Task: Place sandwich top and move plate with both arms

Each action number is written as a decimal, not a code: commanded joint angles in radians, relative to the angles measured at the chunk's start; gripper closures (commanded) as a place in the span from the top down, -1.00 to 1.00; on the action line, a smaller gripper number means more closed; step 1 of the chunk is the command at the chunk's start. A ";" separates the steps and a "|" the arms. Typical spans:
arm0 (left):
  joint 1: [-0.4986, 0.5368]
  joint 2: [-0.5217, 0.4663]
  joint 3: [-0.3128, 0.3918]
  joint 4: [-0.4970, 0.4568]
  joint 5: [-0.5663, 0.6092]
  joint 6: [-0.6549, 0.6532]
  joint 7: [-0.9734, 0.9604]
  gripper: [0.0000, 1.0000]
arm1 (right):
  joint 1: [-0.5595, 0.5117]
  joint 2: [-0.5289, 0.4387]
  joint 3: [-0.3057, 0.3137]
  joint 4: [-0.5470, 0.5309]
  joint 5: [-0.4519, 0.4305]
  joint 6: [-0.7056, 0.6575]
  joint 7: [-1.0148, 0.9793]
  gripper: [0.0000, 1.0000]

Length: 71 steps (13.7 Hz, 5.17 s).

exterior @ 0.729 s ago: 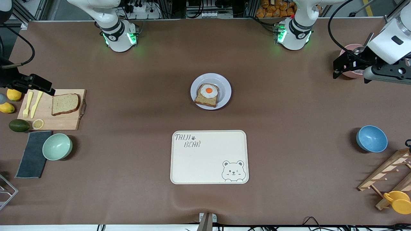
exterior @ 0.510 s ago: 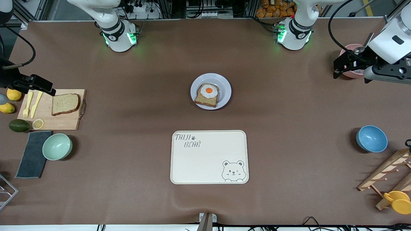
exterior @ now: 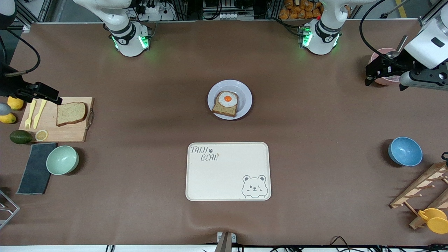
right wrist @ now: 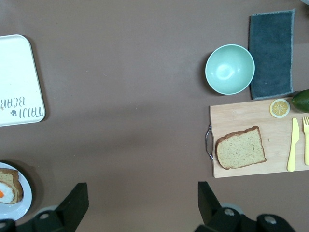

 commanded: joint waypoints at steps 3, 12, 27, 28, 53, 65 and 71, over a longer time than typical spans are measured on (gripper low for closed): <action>0.007 0.014 -0.005 -0.038 -0.084 -0.007 -0.129 1.00 | -0.060 0.023 -0.001 0.002 0.022 -0.010 0.003 1.00; 0.037 -0.042 -0.010 -0.169 -0.127 0.077 -0.110 1.00 | -0.224 0.066 -0.002 -0.118 0.058 0.034 -0.145 1.00; 0.035 0.039 -0.103 -0.266 -0.139 0.297 -0.201 1.00 | -0.494 0.282 -0.001 -0.210 0.073 0.252 -0.711 0.86; 0.035 0.039 -0.102 -0.264 -0.139 0.297 -0.201 1.00 | -0.509 0.290 -0.001 -0.237 0.084 0.293 -0.745 0.79; 0.038 0.074 -0.102 -0.260 -0.139 0.298 -0.199 1.00 | -0.661 0.451 -0.001 -0.419 0.188 0.591 -0.991 0.19; 0.053 0.090 -0.102 -0.260 -0.139 0.287 -0.198 1.00 | -0.677 0.466 0.001 -0.419 0.190 0.594 -1.014 -0.67; 0.053 0.090 -0.102 -0.258 -0.139 0.286 -0.199 1.00 | -0.663 0.457 0.001 -0.402 0.233 0.565 -1.025 -1.00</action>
